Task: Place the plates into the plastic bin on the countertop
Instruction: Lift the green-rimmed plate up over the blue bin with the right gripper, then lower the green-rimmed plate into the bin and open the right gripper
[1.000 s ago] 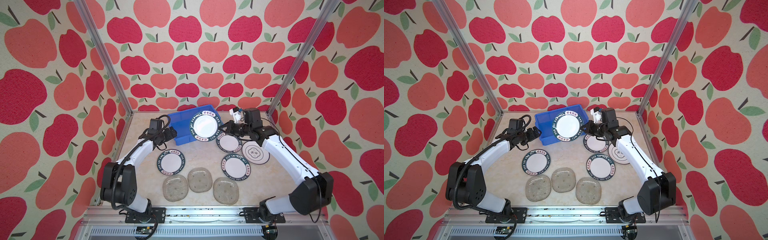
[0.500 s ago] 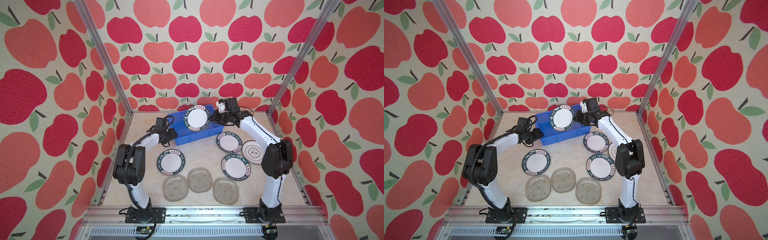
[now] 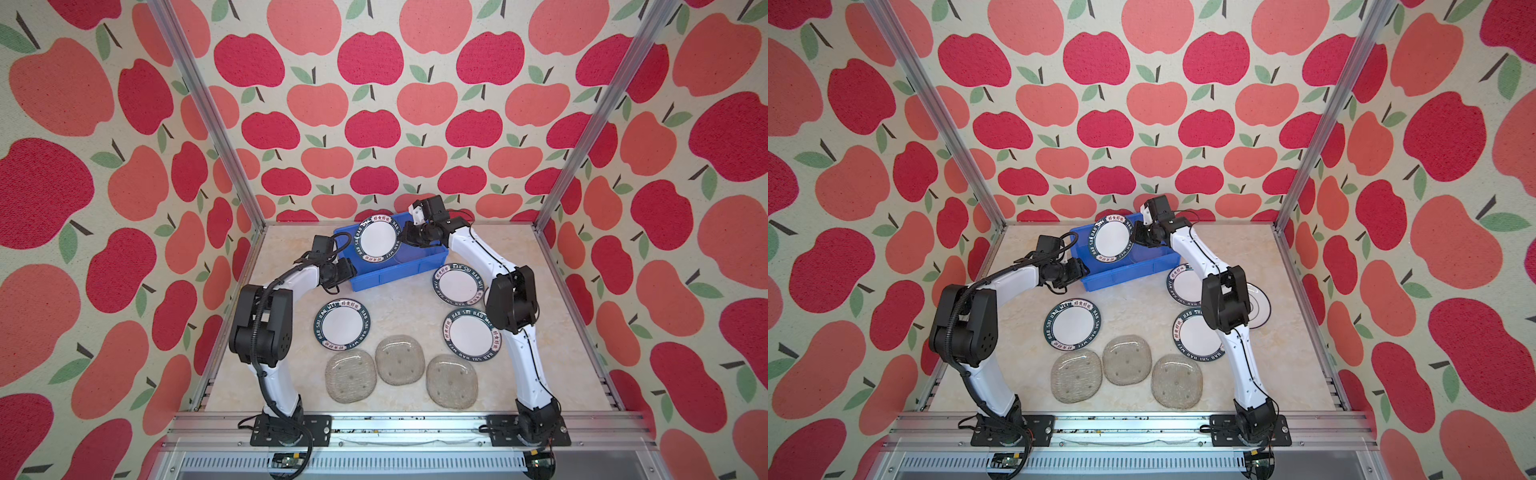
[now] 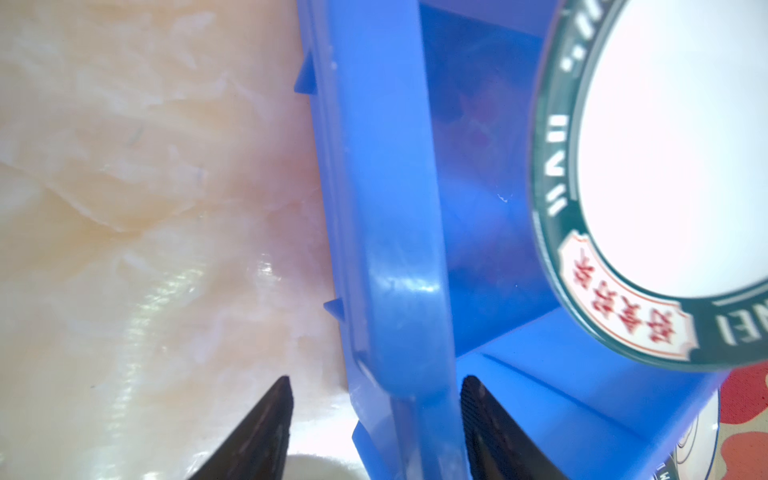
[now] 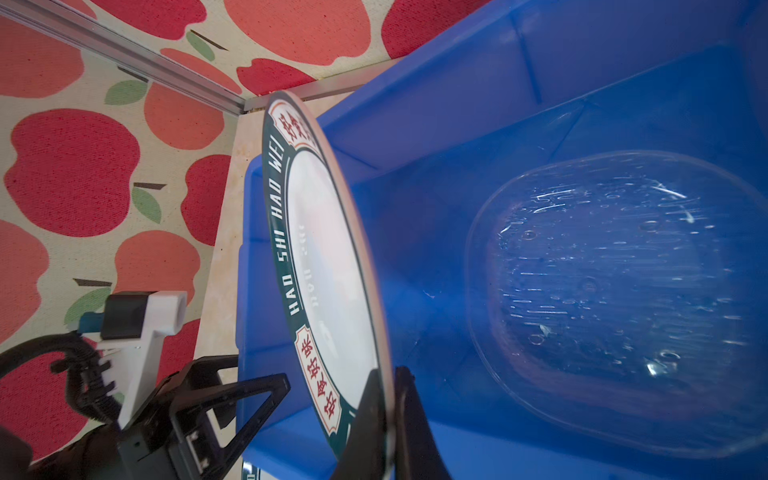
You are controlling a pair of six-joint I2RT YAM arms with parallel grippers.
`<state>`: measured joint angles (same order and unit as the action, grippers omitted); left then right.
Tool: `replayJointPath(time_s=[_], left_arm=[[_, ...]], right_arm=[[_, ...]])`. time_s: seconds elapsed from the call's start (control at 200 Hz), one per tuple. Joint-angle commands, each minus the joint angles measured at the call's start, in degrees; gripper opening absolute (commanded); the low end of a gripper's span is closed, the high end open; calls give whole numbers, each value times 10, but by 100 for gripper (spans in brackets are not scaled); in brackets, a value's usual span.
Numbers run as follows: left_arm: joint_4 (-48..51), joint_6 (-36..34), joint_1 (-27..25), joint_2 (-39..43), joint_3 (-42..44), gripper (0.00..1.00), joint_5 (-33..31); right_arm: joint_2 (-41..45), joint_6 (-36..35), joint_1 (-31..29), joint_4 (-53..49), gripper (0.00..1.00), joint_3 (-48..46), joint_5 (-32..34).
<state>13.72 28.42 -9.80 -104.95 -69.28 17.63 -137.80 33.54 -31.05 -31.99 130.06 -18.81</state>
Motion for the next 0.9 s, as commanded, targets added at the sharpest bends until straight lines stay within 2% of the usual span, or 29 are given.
replayJointPath(time_s=[0.0, 0.285, 0.565, 0.585, 0.62, 0.68, 0.73, 0.8, 0.895], left_arm=[[19, -20, 4, 20, 7, 74, 12], [21, -34, 6, 16, -9, 80, 20], [27, -37, 7, 16, -24, 81, 20], [27, -36, 7, 15, -25, 81, 20], [27, -37, 7, 15, -27, 81, 19], [28, -37, 7, 15, -28, 81, 19], [27, -37, 7, 16, -29, 81, 19], [26, -37, 8, 14, -31, 81, 20], [26, -36, 8, 14, -32, 80, 18]], right_arm=[[-38, -9, -11, -32, 0, 71, -29], [-142, 1, -22, -97, 0, 209, -46], [-182, 7, -29, -114, 0, 240, -71], [-185, 7, -30, -116, 3, 242, -72], [-188, 6, -31, -121, 14, 248, -73], [-192, 7, -33, -127, 22, 252, -75], [-192, 7, -33, -129, 32, 252, -75], [-191, 6, -33, -135, 40, 251, -70], [-189, 4, -33, -140, 45, 252, -65]])
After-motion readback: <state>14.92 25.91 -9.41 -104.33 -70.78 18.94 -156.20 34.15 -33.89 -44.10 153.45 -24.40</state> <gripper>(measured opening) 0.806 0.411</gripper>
